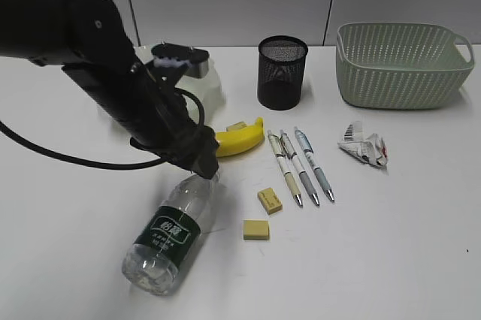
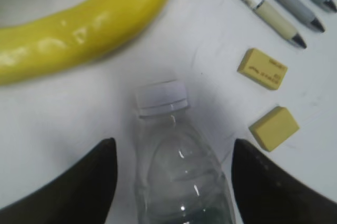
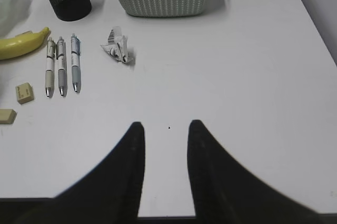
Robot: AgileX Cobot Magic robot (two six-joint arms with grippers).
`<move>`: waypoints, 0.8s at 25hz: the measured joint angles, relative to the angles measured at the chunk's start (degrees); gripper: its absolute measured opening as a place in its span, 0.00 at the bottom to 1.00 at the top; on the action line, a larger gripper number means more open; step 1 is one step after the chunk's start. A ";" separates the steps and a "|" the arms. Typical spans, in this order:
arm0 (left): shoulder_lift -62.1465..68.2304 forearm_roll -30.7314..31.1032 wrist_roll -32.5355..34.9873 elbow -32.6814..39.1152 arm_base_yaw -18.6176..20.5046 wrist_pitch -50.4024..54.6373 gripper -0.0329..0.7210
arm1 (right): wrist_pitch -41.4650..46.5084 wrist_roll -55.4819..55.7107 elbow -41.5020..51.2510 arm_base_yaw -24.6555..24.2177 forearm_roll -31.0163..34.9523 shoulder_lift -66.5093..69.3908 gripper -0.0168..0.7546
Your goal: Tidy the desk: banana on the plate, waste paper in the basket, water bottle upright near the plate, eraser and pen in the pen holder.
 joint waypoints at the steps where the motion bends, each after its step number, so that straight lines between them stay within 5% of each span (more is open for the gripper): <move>1: 1.07 0.88 -0.89 -0.29 -0.44 0.43 0.72 | 0.00 0.00 0.00 0.00 0.00 0.00 0.33; 10: 2.37 2.37 -2.10 -0.67 -1.03 -3.05 0.72 | 0.00 0.00 0.00 0.00 0.00 0.00 0.33; 15: 2.54 8.18 -1.92 -1.02 -1.54 -12.85 0.72 | 0.00 0.00 0.00 0.00 0.00 0.00 0.33; 20: 5.80 12.62 5.52 -6.78 -3.59 -15.50 0.72 | 0.00 0.00 0.00 0.00 0.00 0.00 0.33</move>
